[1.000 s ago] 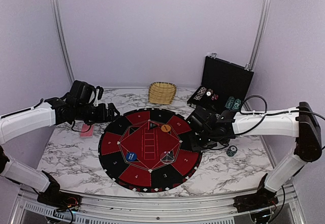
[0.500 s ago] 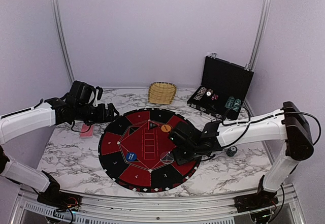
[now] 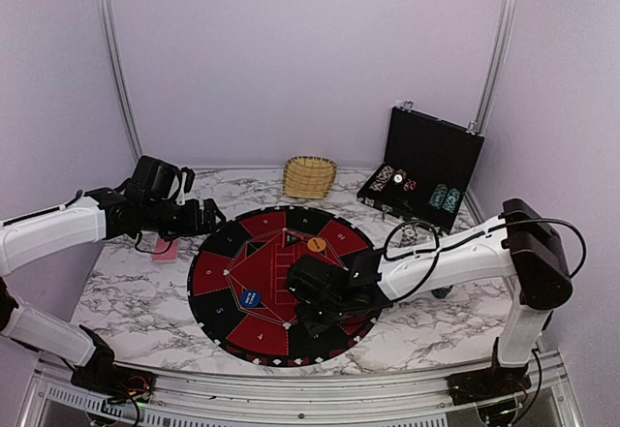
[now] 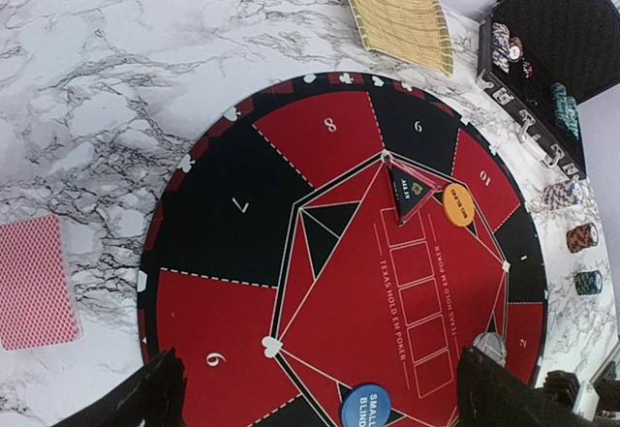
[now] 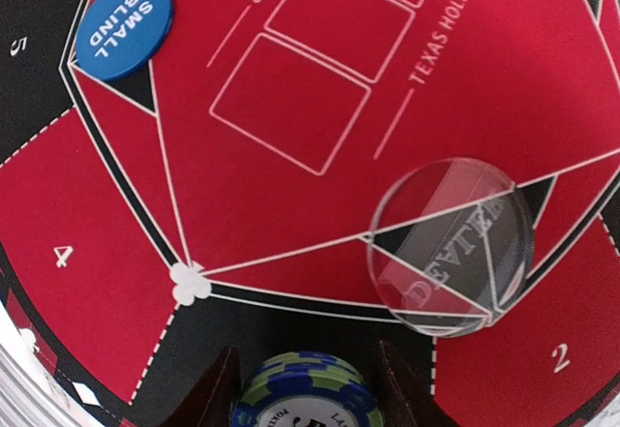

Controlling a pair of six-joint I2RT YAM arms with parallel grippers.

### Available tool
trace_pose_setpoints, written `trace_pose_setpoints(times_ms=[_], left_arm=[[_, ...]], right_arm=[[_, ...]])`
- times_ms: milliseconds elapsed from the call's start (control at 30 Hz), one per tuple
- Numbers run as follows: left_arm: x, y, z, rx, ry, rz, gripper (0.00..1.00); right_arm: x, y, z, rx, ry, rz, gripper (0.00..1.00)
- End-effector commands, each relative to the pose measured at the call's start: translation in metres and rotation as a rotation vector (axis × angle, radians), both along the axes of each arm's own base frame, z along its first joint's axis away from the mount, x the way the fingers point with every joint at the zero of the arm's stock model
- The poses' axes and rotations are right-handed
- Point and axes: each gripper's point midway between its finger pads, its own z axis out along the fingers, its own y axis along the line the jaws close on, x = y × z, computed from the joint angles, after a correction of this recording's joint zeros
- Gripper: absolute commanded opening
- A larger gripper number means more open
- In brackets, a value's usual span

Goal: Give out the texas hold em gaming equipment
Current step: Place the poker chips pile in the dealer area.

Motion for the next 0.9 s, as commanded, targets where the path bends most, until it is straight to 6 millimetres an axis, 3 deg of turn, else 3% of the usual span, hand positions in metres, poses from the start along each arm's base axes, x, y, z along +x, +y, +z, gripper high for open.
trace_pose_setpoints(times_ms=[0,433,867], left_arm=[[0.002,0.002,0.000,-0.011,-0.010,0.010,0.99],[0.003,0.003,0.001,-0.015,-0.009,0.010,0.99],[0.004,0.003,0.000,-0.017,-0.004,0.008,0.99]], right_arm=[[-0.006,0.027,0.007,0.037,-0.016,0.050,0.37],[-0.019,0.028,-0.012,-0.011,-0.019,0.076,0.38],[-0.026,0.019,-0.016,-0.024,-0.004,0.060,0.54]])
